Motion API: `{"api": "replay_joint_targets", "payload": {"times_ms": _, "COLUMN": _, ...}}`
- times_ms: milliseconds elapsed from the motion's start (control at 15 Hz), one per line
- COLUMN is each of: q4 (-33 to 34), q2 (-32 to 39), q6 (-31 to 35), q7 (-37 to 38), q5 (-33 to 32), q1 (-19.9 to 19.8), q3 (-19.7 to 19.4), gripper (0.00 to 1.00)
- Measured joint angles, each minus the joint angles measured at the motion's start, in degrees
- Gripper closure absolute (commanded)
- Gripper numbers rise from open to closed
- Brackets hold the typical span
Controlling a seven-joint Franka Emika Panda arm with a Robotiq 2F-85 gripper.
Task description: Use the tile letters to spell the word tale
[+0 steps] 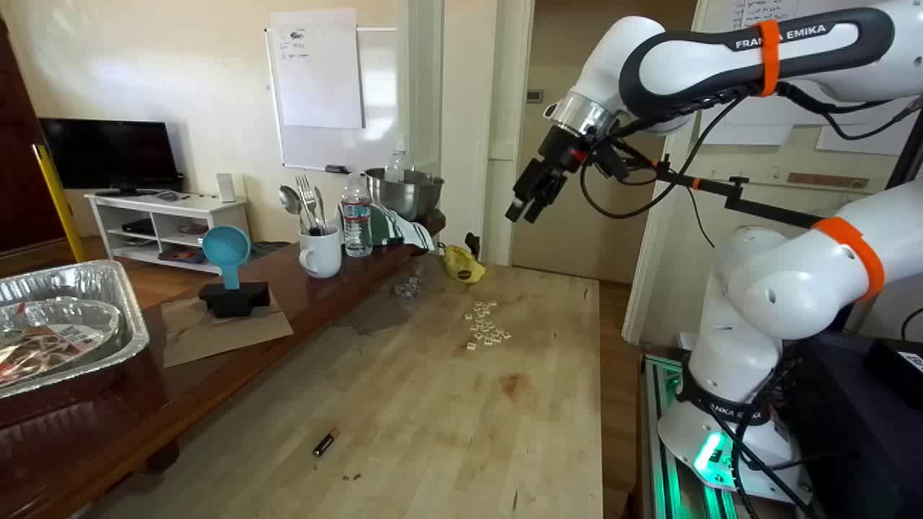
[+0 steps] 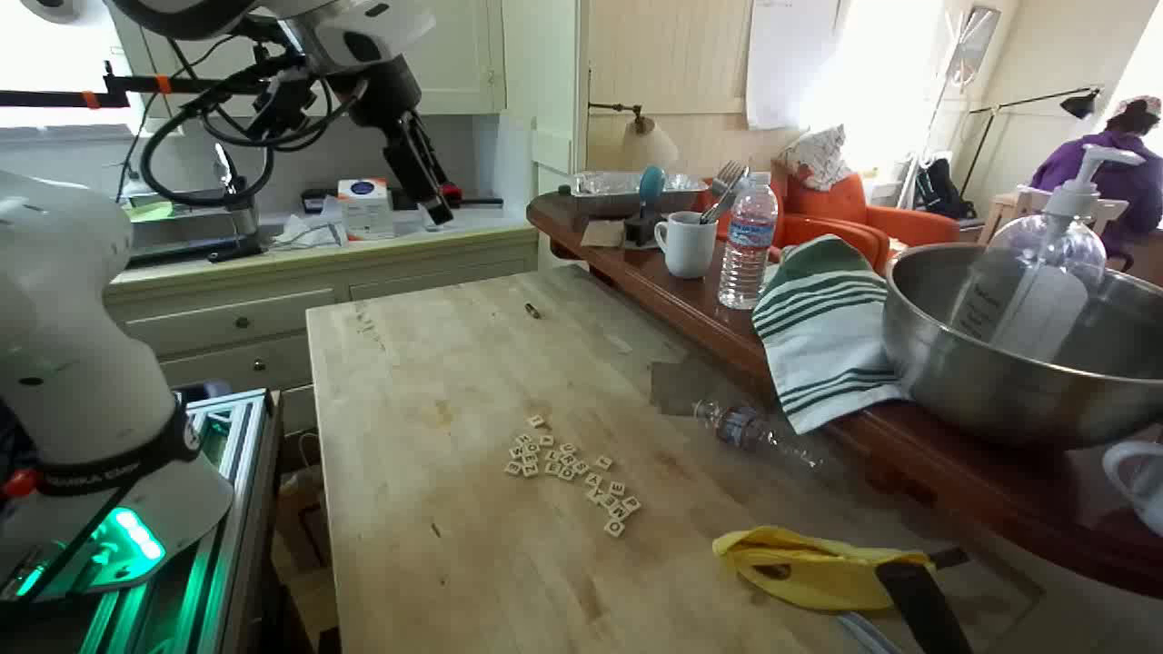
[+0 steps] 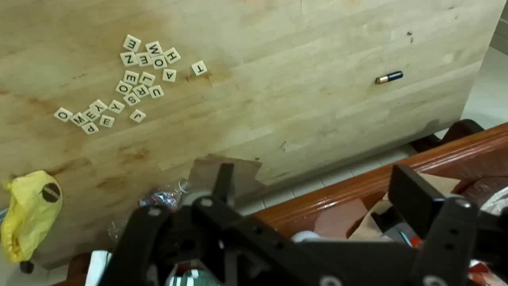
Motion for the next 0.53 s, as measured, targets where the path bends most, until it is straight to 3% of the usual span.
{"api": "replay_joint_targets", "payload": {"times_ms": 200, "q4": -3.95, "q2": 0.63, "q6": -0.56, "q7": 0.00, "q5": -0.01, "q1": 0.00, "q3": 0.01, "gripper": 0.00}}
{"api": "replay_joint_targets", "payload": {"times_ms": 533, "q4": -3.60, "q2": 1.27, "q6": -0.57, "q7": 0.00, "q5": 0.00, "q1": 0.00, "q3": 0.02, "gripper": 0.00}}
